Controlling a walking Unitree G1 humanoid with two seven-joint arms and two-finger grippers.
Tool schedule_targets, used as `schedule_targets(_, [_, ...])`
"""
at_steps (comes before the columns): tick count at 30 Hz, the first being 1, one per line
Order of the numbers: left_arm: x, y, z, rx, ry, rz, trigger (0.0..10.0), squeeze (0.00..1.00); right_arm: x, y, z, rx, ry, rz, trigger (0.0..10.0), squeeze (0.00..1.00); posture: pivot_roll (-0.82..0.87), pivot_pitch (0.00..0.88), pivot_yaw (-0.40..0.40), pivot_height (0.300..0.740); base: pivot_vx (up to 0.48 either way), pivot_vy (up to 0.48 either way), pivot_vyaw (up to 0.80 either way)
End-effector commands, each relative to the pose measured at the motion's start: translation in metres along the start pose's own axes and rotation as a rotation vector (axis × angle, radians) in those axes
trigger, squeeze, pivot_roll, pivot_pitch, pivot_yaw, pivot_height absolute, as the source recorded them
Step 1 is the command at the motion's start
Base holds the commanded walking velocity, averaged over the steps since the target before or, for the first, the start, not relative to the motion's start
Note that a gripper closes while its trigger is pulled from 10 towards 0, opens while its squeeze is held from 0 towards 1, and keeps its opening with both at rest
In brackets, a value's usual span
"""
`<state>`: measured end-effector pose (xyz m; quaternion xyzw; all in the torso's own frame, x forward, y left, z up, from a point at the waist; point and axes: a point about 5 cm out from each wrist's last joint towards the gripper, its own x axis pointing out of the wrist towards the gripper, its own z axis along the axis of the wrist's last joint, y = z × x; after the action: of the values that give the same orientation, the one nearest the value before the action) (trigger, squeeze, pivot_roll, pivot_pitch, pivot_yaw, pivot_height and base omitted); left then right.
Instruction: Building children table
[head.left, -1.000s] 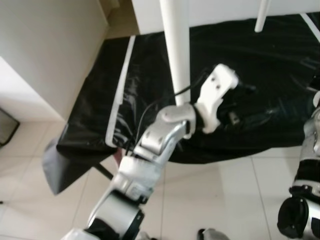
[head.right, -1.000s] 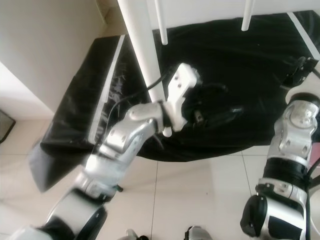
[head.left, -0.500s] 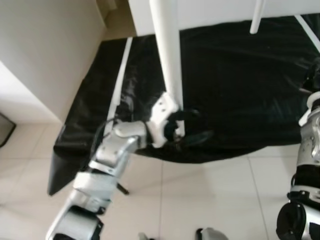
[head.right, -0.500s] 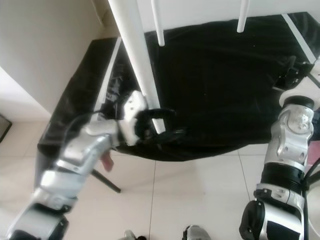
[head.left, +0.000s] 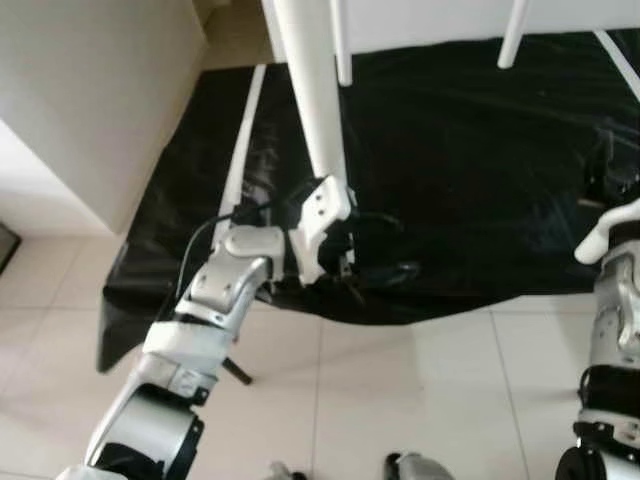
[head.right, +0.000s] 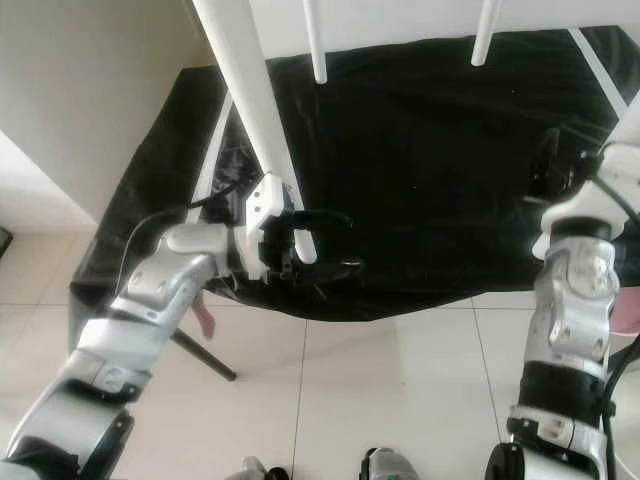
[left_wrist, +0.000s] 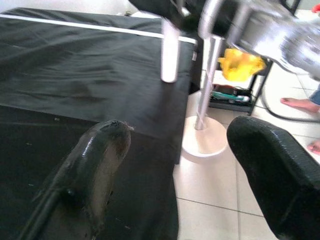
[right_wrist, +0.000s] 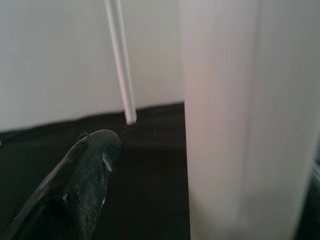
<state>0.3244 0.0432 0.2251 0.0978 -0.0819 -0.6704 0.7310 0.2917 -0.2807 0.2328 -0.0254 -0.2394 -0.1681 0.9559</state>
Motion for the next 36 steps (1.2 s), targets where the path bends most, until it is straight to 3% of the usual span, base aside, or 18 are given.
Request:
schedule_targets(1, [-0.004,0.000,-0.003,0.008,0.016,-0.057,10.0,0.00,-0.004,0.010,-0.005,0.018,0.031,0.051,10.0,0.00,-0.07,0.143,0.071,0.740,0.000,0.000,0.00])
schedule_targets(5, [-0.005,0.008,-0.004,0.032,0.020,-0.032,10.0,0.00,-0.007,0.009,-0.007,0.020,0.037,0.042,10.0,0.00,-0.07,0.147,0.073,0.740,0.000,0.000,0.00])
schedule_targets(6, [-0.011,0.021,-0.002,0.064,0.030,0.017,10.0,0.00,-0.008,0.009,-0.006,0.044,0.033,0.016,10.0,0.00,-0.07,0.149,0.077,0.740,0.000,0.000,0.00])
schedule_targets(9, [-0.015,0.029,-0.001,0.069,0.047,0.045,10.0,0.00,-0.008,0.014,-0.004,0.057,0.021,0.030,10.0,0.00,-0.07,0.151,0.083,0.740,0.000,0.000,0.00])
schedule_targets(17, [-0.017,0.032,0.002,0.082,0.047,0.037,10.0,0.00,-0.017,0.022,-0.003,0.078,0.035,0.018,10.0,0.00,-0.06,0.153,0.089,0.740,0.000,0.000,0.00])
schedule_targets(22, [-0.018,0.032,0.000,0.090,0.044,0.024,10.0,0.00,-0.030,0.018,-0.002,0.048,0.045,-0.113,10.0,0.00,-0.06,0.149,0.090,0.740,0.000,0.000,0.00])
schedule_targets(24, [-0.018,0.033,-0.001,0.094,0.040,0.017,10.0,0.00,-0.039,0.013,-0.002,0.014,0.054,-0.245,10.0,0.00,-0.06,0.147,0.091,0.740,0.000,0.000,0.00])
schedule_targets(26, [-0.018,0.033,-0.001,0.094,0.040,0.017,10.0,0.00,-0.039,0.013,-0.002,0.014,0.054,-0.245,10.0,0.00,-0.06,0.147,0.091,0.740,0.000,0.000,0.00])
schedule_targets(27, [-0.018,0.035,0.000,0.098,0.037,0.015,10.0,0.00,-0.049,0.012,-0.004,-0.072,0.077,-0.354,10.0,0.00,-0.06,0.141,0.093,0.740,0.000,0.000,0.00])
schedule_targets(29, [-0.018,0.035,0.000,0.099,0.036,0.015,10.0,0.00,-0.054,0.012,-0.005,-0.106,0.081,-0.394,10.0,0.00,-0.06,0.141,0.093,0.740,0.000,0.000,0.00])
schedule_targets(36, [-0.019,0.035,0.000,0.107,0.032,0.012,10.0,0.00,-0.066,0.024,-0.017,-0.079,0.183,-0.327,10.0,0.00,-0.05,0.132,0.092,0.740,0.000,0.000,0.00])
